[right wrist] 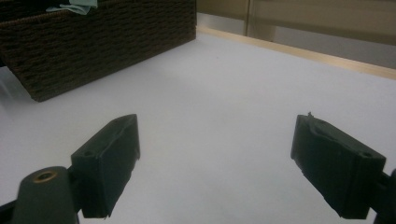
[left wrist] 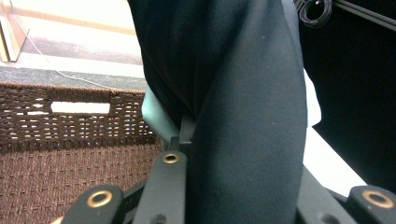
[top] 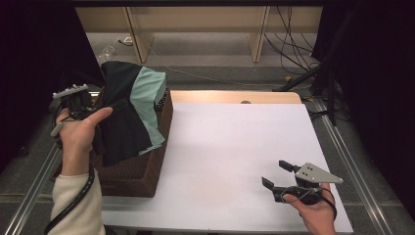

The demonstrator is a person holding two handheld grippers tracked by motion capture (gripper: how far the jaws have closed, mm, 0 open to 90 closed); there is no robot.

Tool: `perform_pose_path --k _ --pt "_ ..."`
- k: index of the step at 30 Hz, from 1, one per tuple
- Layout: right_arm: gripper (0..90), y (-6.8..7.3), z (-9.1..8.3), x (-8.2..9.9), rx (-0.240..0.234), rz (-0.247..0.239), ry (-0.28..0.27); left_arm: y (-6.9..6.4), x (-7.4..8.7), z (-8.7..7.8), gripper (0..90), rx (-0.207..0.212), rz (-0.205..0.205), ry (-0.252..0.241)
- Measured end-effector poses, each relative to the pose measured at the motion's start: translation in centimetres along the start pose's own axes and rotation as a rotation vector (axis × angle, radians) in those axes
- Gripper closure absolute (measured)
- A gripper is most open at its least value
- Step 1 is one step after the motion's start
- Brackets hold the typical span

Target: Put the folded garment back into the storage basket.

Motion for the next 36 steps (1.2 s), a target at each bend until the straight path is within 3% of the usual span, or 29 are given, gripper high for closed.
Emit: perform_pose_path --k 26,36 --pt "16.4 0.0 0.0 0.0 0.000 0.002 -0.001 1.3 0.0 -0.8 75.7 -0.022 -0.019 -0.007" --pt "16.4 0.0 0.0 0.0 -0.001 0.002 -0.001 2.1 0.0 -1.3 75.7 -0.051 -0.031 -0.012"
Point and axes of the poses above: each handheld gripper's, and its own axes: z roughly forward along the jaws, x roughly out of its underside, y roughly to its left, the point moved 6 cm from there along z, roughly forward along the jaws, and after that the axes turned 14 degrees about z, right-handed, at the moved point
